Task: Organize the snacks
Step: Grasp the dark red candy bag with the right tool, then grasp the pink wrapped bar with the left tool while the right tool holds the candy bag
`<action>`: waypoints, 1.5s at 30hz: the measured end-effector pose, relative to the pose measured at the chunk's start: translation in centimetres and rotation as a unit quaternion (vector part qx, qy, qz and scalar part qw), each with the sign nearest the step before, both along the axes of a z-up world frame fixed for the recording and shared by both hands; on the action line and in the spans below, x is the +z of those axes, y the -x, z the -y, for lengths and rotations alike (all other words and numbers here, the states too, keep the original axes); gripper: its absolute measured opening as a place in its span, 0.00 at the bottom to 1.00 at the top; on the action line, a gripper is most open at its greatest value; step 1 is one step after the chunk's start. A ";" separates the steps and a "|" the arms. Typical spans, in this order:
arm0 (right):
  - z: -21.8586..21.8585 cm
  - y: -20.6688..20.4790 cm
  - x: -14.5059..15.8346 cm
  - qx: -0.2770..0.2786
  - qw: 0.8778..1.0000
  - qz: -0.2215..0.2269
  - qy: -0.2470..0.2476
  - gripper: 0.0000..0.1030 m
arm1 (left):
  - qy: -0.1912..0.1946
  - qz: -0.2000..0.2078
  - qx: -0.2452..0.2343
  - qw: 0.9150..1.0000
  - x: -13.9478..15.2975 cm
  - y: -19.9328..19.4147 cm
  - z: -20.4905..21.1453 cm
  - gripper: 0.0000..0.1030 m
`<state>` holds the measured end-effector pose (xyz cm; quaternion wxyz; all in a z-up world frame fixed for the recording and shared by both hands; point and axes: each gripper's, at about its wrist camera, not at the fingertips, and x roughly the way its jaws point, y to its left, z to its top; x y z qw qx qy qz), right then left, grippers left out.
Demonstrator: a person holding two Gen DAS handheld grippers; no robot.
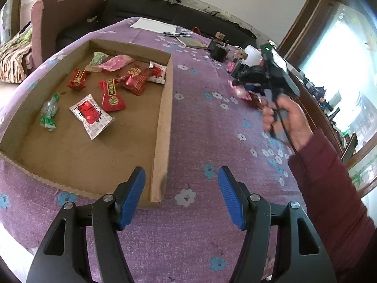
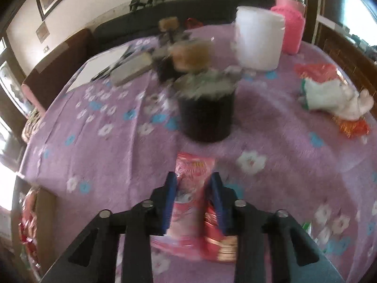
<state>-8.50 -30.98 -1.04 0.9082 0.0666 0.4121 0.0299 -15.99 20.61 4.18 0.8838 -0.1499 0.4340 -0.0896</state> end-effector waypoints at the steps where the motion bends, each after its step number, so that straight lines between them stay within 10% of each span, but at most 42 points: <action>1: -0.2 0.5 -0.1 0.010 1.000 -0.007 -0.005 0.24 | 0.003 -0.002 0.000 1.000 -0.1 -0.1 0.0 0.61; 7: -1.2 5.7 -1.0 0.135 0.981 -0.081 -0.116 0.28 | 0.011 0.001 -0.022 1.000 -0.2 0.0 1.0 0.61; 12: 2.7 6.9 2.6 0.049 0.997 0.042 -0.049 0.67 | 0.009 0.002 -0.022 1.000 0.0 0.3 1.2 0.61; 20: 3.1 3.7 -0.5 -0.014 0.997 0.004 0.079 0.67 | 0.006 0.019 -0.026 0.999 1.3 0.8 1.3 0.61; 24: 3.4 5.1 -1.3 -0.013 0.998 -0.005 0.068 0.43 | 0.006 0.027 -0.033 0.999 1.7 0.7 1.9 0.61; 45: 5.2 15.3 -3.0 0.024 0.997 0.044 0.056 0.47 | -0.015 -0.037 -0.024 0.999 -1.2 -14.4 11.4 0.61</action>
